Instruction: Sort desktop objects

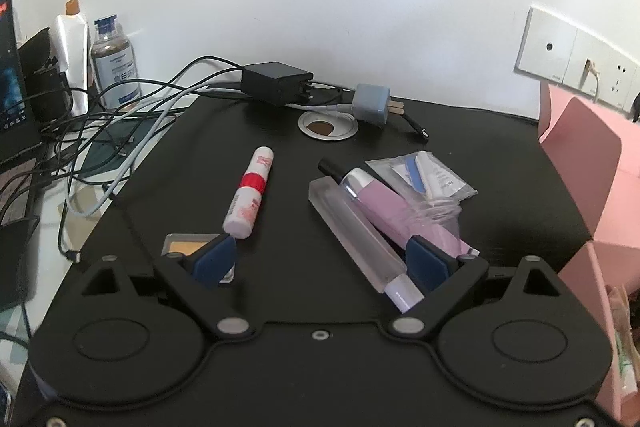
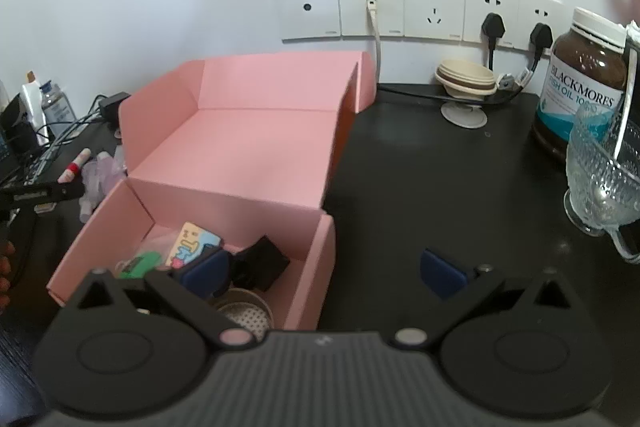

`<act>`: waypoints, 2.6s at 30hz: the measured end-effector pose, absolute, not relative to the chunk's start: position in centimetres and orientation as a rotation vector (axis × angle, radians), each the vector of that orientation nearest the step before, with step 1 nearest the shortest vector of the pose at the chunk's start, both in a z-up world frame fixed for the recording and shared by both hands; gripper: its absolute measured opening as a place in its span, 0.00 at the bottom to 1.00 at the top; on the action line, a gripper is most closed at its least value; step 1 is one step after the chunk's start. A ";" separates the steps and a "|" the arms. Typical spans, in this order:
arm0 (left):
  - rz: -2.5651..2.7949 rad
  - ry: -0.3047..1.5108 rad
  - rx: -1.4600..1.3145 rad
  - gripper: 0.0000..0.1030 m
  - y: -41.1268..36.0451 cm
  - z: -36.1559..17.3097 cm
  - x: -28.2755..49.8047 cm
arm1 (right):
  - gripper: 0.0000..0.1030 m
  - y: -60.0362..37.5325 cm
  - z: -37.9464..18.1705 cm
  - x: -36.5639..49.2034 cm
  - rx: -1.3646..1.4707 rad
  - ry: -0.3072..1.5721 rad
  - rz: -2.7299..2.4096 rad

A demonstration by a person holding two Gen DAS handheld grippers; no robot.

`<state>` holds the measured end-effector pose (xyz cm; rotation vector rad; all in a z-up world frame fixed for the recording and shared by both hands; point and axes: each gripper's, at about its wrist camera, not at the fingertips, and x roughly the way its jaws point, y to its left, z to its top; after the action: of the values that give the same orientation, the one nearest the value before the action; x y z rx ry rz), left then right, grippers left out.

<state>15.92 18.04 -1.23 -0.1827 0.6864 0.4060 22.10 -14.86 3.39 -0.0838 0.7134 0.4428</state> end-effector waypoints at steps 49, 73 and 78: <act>0.396 0.720 -0.133 0.24 15.7 -1.7 11.2 | 0.99 -13.4 4.5 21.8 -0.096 0.689 0.492; 0.421 0.691 -0.166 0.45 16.8 -1.6 14.8 | 0.99 -14.4 4.4 21.6 -0.095 0.683 0.453; 0.443 0.692 -0.166 0.45 17.3 -1.9 16.4 | 0.99 -14.2 4.4 21.6 -0.103 0.684 0.458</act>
<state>16.42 17.30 -1.87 -0.1656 0.6919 0.4432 21.62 -14.24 4.44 -0.1026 0.6840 0.4577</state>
